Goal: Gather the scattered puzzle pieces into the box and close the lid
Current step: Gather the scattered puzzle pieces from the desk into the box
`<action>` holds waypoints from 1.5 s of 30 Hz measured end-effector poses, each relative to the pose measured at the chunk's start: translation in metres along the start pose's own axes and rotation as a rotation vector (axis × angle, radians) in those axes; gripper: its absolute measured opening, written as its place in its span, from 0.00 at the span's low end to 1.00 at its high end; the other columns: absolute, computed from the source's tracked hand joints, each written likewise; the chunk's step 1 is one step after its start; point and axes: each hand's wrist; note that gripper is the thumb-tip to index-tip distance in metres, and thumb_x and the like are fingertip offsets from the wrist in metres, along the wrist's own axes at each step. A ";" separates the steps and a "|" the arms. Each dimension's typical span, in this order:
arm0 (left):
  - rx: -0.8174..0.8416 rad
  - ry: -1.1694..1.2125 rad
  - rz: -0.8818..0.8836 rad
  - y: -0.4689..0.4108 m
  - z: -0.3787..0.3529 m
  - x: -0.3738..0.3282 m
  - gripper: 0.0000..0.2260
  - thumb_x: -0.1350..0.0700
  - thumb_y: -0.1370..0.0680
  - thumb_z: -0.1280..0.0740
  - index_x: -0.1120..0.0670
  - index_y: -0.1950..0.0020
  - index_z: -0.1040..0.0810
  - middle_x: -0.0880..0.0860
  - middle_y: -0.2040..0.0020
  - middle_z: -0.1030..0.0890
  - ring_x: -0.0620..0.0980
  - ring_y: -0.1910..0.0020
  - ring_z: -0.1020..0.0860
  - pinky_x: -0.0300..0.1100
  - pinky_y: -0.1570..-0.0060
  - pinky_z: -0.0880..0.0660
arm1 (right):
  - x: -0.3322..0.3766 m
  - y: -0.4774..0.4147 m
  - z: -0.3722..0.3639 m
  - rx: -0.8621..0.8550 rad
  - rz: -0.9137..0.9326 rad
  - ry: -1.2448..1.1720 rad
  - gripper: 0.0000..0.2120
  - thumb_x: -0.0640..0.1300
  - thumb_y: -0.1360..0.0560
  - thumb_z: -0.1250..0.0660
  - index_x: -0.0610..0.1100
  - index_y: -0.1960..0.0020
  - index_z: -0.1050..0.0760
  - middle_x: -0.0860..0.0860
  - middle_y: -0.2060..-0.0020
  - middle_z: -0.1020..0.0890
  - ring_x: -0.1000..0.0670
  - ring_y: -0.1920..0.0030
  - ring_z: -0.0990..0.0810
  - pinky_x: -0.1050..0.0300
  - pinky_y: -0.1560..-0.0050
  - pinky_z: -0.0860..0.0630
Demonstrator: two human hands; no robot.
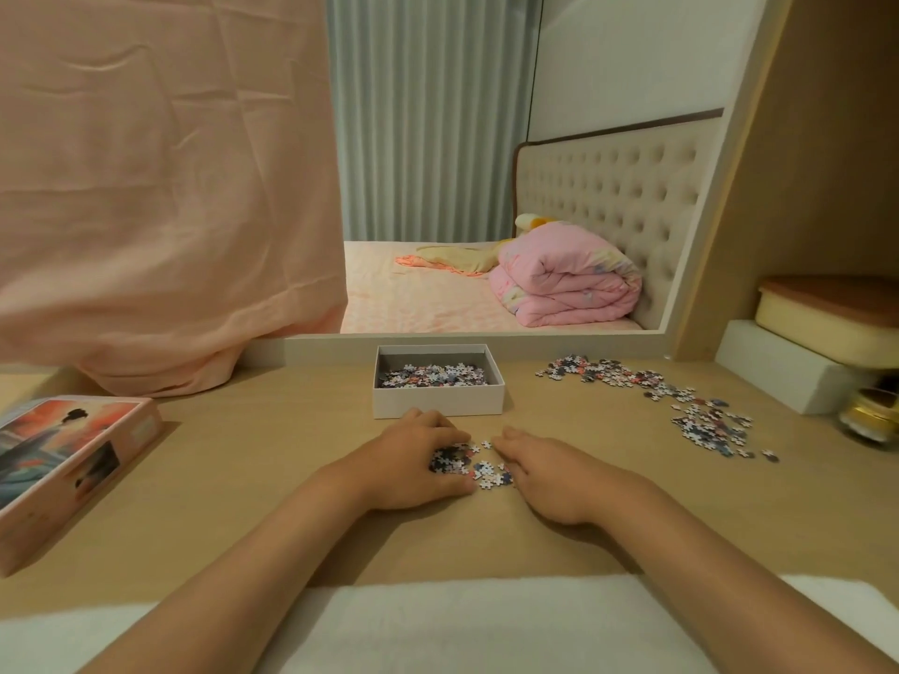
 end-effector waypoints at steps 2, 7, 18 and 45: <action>-0.001 0.039 0.007 0.001 0.002 0.003 0.32 0.34 0.27 0.33 0.46 0.27 0.30 0.45 0.34 0.29 0.44 0.35 0.34 0.42 0.33 0.34 | 0.008 0.002 -0.002 -0.013 0.060 -0.093 0.24 0.41 0.17 0.45 0.51 0.22 0.39 0.48 0.24 0.34 0.47 0.26 0.34 0.53 0.27 0.37; 0.050 0.038 0.060 0.007 0.020 0.010 0.33 0.38 0.26 0.32 0.46 0.24 0.35 0.45 0.30 0.34 0.47 0.29 0.40 0.46 0.30 0.38 | 0.008 0.012 0.032 -0.109 -0.018 -0.177 0.24 0.38 0.21 0.39 0.55 0.28 0.29 0.57 0.40 0.26 0.52 0.38 0.25 0.61 0.40 0.31; 0.068 -0.027 0.028 0.005 0.019 0.009 0.23 0.44 0.24 0.31 0.45 0.30 0.26 0.46 0.44 0.29 0.46 0.46 0.27 0.41 0.43 0.29 | 0.016 -0.006 0.025 -0.133 -0.147 -0.291 0.05 0.40 0.29 0.23 0.47 0.54 0.14 0.59 0.69 0.19 0.59 0.66 0.21 0.68 0.64 0.27; 0.312 -0.138 0.228 0.009 0.042 0.009 0.46 0.24 0.41 0.30 0.44 0.28 0.33 0.46 0.39 0.34 0.48 0.36 0.34 0.52 0.35 0.31 | 0.034 -0.034 0.035 0.194 -0.035 -0.012 0.56 0.64 0.42 0.19 0.56 0.22 0.42 0.54 0.33 0.33 0.49 0.31 0.30 0.51 0.32 0.31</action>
Point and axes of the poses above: each hand's wrist, its own y-axis away from the middle knuckle, its own z-axis out of the back of the hand, x = y × z
